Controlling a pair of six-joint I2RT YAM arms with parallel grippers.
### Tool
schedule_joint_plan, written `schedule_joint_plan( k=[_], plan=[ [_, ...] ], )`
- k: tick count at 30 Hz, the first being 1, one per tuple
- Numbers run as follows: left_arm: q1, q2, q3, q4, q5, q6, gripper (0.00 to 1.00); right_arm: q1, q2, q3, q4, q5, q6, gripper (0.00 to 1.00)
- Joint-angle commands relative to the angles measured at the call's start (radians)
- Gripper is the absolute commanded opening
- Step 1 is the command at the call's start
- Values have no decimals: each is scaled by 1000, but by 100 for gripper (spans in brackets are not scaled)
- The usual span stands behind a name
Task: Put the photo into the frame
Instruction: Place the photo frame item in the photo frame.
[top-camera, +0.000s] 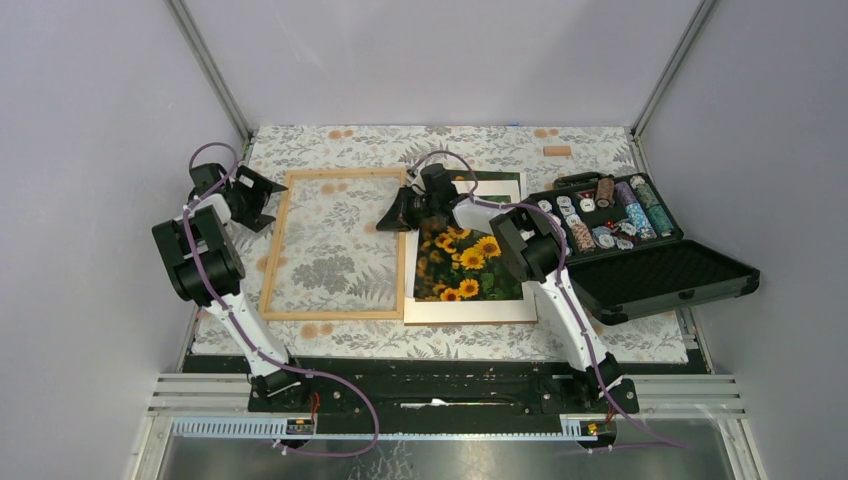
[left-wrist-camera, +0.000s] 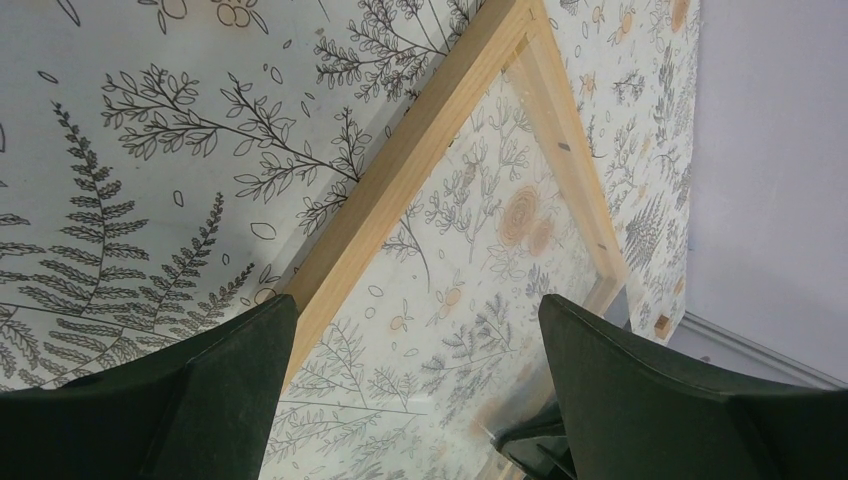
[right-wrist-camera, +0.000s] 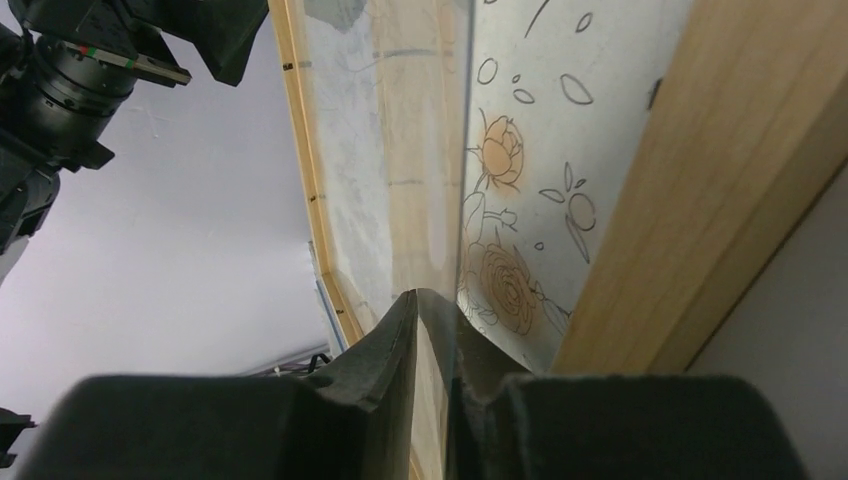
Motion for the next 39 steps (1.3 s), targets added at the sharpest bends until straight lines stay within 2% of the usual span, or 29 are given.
schedule_joint_plan(
  k=[1, 7, 12, 15, 32, 39],
  plan=[
    [-1, -17, 14, 8, -4, 3, 96, 11, -84, 26, -87, 24, -84, 22],
    [-4, -30, 12, 8, -11, 6, 96, 10, -82, 93, -194, 64, -165, 33],
    [-10, -37, 11, 9, -13, 6, 96, 10, -96, 133, -322, 126, -257, 47],
    [-10, -40, 12, 8, -12, 6, 96, 11, -104, 148, -360, 142, -288, 51],
    [-12, -25, 8, 8, -23, 5, 96, 66, -163, 106, -388, 201, -339, 54],
    [-14, -28, 5, 8, -26, 2, 96, 101, -168, 155, -494, 295, -425, 54]
  ],
)
